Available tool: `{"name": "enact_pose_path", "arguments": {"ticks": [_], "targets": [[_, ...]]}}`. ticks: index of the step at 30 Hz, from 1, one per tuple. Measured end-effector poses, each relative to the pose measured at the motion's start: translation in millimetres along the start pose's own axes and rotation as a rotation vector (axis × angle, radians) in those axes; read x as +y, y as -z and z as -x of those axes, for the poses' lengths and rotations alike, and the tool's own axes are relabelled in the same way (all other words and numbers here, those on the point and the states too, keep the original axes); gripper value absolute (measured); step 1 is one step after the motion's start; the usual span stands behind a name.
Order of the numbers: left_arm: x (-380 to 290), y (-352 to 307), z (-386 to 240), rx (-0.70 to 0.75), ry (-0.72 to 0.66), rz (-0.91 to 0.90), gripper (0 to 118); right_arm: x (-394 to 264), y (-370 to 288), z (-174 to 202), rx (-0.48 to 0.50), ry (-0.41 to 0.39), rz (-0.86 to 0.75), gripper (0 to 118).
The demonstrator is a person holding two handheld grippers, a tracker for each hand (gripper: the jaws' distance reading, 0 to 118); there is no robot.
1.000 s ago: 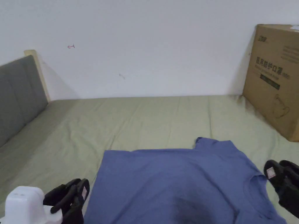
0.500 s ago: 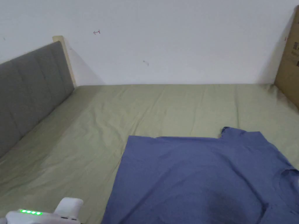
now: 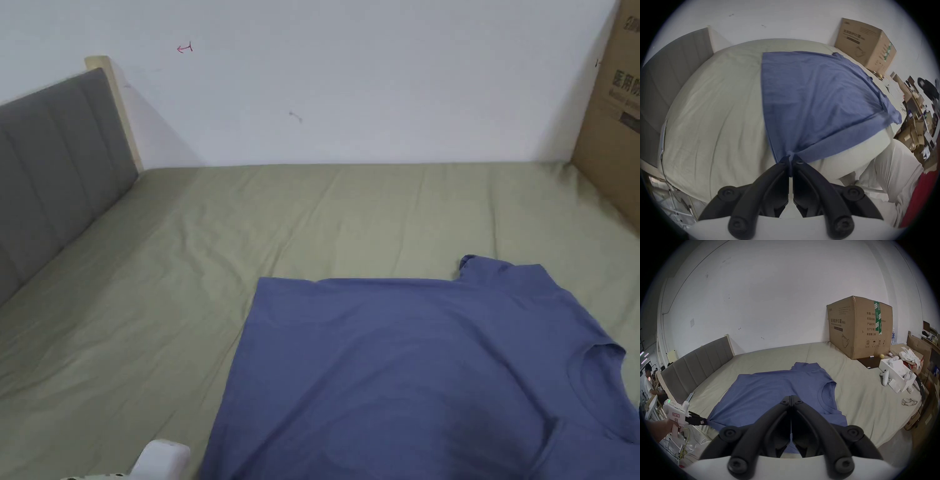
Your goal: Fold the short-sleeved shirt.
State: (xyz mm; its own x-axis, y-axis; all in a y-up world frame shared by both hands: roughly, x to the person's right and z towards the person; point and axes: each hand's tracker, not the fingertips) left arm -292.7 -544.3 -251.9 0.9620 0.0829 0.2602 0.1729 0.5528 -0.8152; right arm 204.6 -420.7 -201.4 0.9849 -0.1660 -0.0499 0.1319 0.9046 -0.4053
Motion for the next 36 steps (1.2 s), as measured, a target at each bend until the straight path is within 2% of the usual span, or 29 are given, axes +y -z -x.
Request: {"name": "enact_pose_path", "arguments": {"ticks": [3,4,6,7,8,9,10,11,14,16,17,19,20,22,23,24,27,34,36], "targets": [[2,-1,6,0.059,-0.036,-0.074,3,-3,6,-23,-0.023,0.032,0.02,0],[0,-7,0,0.057,-0.075,-0.115,3,-5,10,-33,-0.055,0.039,0.067,0],[0,-15,-5,0.032,-0.154,-0.199,3,-14,28,-60,-0.019,0.06,0.253,4],[-1,-17,-9,0.015,-0.179,-0.221,3,-21,34,-70,-0.016,0.075,0.324,36],[-3,-37,-4,0.004,-0.196,-0.236,3,-30,39,-79,-0.03,0.078,0.373,77],[-6,-45,-8,0.0,-0.194,-0.238,3,-44,49,-94,-0.065,0.077,0.42,111],[-9,-49,-13,-0.003,-0.193,-0.238,3,-55,55,-103,-0.081,0.083,0.452,117],[-13,-52,-19,-0.002,-0.19,-0.236,3,-61,59,-111,-0.088,0.13,0.407,117],[-5,-31,-19,0.0,-0.17,-0.229,3,-85,82,-129,-0.175,0.15,0.6,117],[4,-38,-32,0.013,-0.156,-0.214,3,-93,95,-134,-0.186,0.155,0.686,112],[4,-37,-38,0.019,-0.158,-0.204,3,-96,95,-136,-0.17,0.15,0.711,100],[0,-34,-50,0.023,-0.167,-0.192,3,-99,97,-134,-0.15,0.117,0.687,36],[3,-32,-37,0.029,-0.172,-0.188,3,-100,96,-131,-0.167,0.085,0.686,32],[4,-28,-36,0.04,-0.189,-0.174,3,-97,91,-131,-0.15,0.091,0.671,13],[3,-28,-40,0.041,-0.198,-0.17,3,-94,90,-132,-0.111,0.123,0.662,10],[6,-25,-24,0.046,-0.21,-0.17,3,-91,87,-132,-0.111,0.122,0.646,9],[12,-28,-26,0.047,-0.247,-0.207,3,-78,75,-130,-0.077,0.147,0.565,5],[75,-32,-7,-0.005,-0.329,-0.314,3,-10,74,-120,-0.006,0.222,0.408,5],[102,-25,0,0.0,-0.341,-0.322,3,17,95,-122,-0.037,0.262,0.391,5]]}}
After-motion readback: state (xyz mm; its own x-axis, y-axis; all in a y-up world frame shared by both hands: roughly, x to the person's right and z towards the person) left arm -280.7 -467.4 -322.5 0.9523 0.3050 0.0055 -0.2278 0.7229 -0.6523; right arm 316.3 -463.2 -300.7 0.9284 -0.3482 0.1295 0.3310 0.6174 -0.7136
